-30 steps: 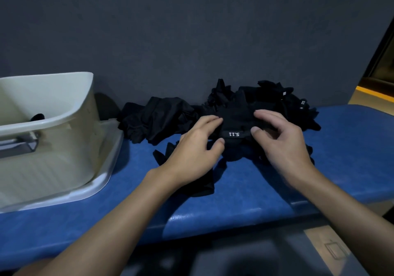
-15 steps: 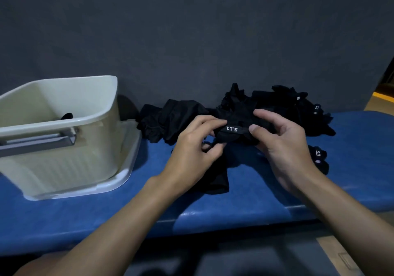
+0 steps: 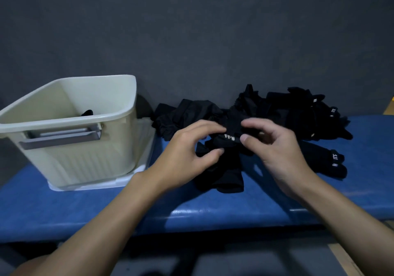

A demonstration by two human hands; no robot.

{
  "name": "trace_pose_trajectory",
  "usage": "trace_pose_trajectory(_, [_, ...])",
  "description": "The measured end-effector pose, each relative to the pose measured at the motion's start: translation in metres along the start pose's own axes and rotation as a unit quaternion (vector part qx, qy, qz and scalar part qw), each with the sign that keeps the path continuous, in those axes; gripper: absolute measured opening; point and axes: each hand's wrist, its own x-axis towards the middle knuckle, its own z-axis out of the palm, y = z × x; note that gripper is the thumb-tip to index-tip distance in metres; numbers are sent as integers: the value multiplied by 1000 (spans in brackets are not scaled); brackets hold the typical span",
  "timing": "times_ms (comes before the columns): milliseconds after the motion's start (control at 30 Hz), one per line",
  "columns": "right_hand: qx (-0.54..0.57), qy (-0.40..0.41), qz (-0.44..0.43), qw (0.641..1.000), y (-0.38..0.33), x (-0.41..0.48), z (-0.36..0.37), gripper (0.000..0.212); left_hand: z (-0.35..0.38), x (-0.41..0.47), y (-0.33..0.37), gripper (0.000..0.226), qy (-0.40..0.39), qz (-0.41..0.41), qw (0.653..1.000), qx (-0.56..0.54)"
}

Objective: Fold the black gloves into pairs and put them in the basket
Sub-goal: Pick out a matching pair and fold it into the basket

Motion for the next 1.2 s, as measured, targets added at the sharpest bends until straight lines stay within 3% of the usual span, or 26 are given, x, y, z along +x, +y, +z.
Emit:
trace_pose_trajectory(100, [-91,-91,62,990,12,-7,3,29,-5,-16,-12,40,-100,-39,993,40])
trace_pose_trajectory(267, [-291,-170,48,940,25,-15,-4,47,-12,-32,-16,53,-206,-62,959,185])
trace_pose_trajectory(433, [-276,-151,36,948,30,-23,-17,50,-11,-42,-12,57,-242,-41,936,251])
trace_pose_trajectory(633, [-397,-150,56,904,37,-33,-22,43,-7,-50,-11,61,-259,-51,924,276])
trace_pose_trajectory(800, [-397,-124,31,909,36,-38,-18,43,-5,-56,-13,59,-254,-56,926,272])
trace_pose_trajectory(967, [-291,-70,40,953,36,-44,-6,39,-7,-60,-13,58,-223,-60,943,239])
trace_pose_trajectory(1100, [-229,-25,69,971,41,-41,0,41,-10,-57,-11,55,-163,-139,969,120])
trace_pose_trajectory(1200, [-165,-28,79,983,42,-38,1,48,-10,-55,-15,51,-144,-157,969,128])
